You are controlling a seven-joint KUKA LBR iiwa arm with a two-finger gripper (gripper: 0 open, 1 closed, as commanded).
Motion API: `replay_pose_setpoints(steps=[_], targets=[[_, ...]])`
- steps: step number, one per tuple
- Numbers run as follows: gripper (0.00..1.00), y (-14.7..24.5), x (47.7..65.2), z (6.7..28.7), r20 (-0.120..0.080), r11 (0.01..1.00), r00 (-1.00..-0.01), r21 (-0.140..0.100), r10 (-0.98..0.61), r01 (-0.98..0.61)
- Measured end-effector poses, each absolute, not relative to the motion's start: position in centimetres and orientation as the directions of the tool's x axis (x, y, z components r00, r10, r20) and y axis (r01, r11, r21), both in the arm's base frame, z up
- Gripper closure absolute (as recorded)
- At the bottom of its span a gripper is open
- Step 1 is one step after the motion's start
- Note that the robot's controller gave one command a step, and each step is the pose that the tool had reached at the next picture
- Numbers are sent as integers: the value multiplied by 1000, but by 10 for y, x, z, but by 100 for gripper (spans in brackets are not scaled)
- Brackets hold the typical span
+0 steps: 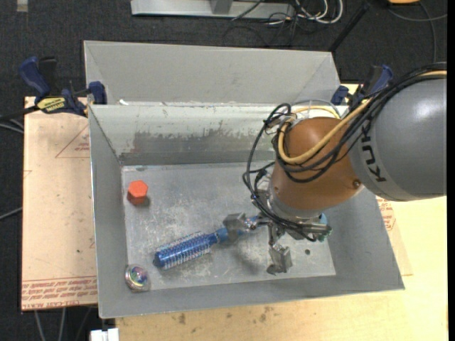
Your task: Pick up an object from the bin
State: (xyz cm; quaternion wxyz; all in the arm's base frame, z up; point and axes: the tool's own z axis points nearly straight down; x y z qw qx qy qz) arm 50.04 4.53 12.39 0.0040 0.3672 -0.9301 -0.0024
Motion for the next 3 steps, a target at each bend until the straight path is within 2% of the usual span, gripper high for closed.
replay_pose_setpoints(steps=[1,2,3], targets=[[0,33,528,90,-2,763,-763,2,-646,-646],[100,34,528,92,-2,762,-762,1,-647,-647],[0,33,528,92,-2,763,-763,1,-647,-647]])
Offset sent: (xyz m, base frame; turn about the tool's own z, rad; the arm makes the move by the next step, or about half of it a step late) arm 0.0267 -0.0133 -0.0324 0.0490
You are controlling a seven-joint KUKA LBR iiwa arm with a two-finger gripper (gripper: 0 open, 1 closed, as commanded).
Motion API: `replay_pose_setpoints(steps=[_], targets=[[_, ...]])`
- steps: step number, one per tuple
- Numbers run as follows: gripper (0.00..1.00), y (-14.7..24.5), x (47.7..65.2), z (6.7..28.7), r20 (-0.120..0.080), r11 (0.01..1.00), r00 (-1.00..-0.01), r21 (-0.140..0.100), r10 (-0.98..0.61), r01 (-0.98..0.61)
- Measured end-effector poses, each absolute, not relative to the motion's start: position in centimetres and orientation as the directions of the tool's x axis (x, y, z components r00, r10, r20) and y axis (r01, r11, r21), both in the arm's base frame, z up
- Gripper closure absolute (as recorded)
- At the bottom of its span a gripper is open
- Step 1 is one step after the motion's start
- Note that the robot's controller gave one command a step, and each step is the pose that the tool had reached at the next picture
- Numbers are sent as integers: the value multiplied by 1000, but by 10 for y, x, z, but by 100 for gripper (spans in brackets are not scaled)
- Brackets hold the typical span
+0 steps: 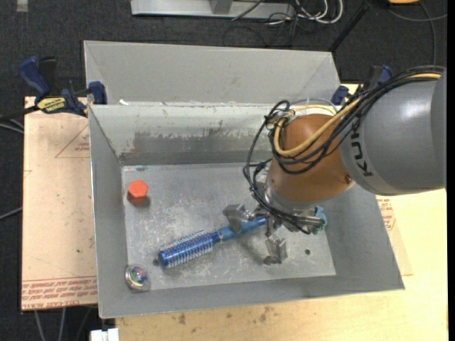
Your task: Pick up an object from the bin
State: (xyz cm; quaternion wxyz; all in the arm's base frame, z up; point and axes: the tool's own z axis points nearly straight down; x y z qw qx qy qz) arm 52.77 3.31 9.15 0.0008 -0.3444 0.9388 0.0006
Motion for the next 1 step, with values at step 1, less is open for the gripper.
replay_pose_setpoints(steps=[1], targets=[[100,34,528,92,-2,762,-762,1,-647,-647]])
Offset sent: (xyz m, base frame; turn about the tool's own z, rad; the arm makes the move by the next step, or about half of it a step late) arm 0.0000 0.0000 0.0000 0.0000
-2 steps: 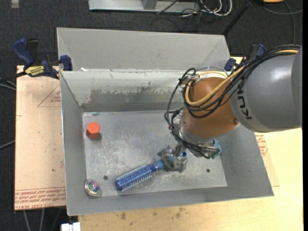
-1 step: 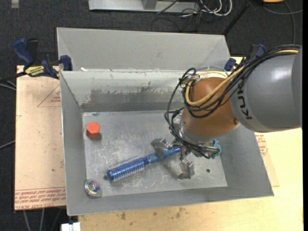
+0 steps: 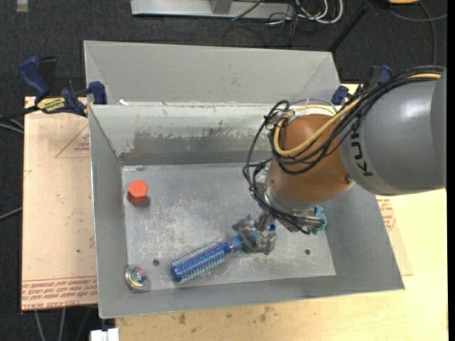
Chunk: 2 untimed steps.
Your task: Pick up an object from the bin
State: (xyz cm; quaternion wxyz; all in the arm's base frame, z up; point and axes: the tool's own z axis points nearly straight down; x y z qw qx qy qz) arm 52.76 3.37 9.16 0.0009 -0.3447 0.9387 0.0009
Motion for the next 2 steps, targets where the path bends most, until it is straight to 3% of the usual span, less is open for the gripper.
replay_pose_setpoints(steps=[1,2], targets=[[0,33,528,91,-2,763,-763,0,-647,-647],[100,34,528,92,-3,762,-762,1,-647,-647]])
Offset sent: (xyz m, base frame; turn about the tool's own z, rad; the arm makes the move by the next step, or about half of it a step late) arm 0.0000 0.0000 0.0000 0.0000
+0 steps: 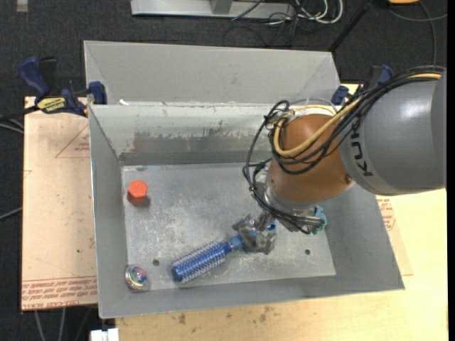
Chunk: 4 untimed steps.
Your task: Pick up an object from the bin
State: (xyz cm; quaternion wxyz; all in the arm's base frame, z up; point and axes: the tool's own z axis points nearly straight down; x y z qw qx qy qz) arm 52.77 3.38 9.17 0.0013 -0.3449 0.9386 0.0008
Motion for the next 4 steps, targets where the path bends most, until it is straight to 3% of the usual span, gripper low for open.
replay_pose_setpoints(steps=[1,2,3,4], targets=[[100,17,495,158,-4,756,-756,-3,-654,-654],[100,35,541,186,-8,738,-738,-4,-675,-675],[0,34,539,184,-3,739,-739,0,-674,-674],[0,48,572,66,2,834,-834,4,-552,-552]])
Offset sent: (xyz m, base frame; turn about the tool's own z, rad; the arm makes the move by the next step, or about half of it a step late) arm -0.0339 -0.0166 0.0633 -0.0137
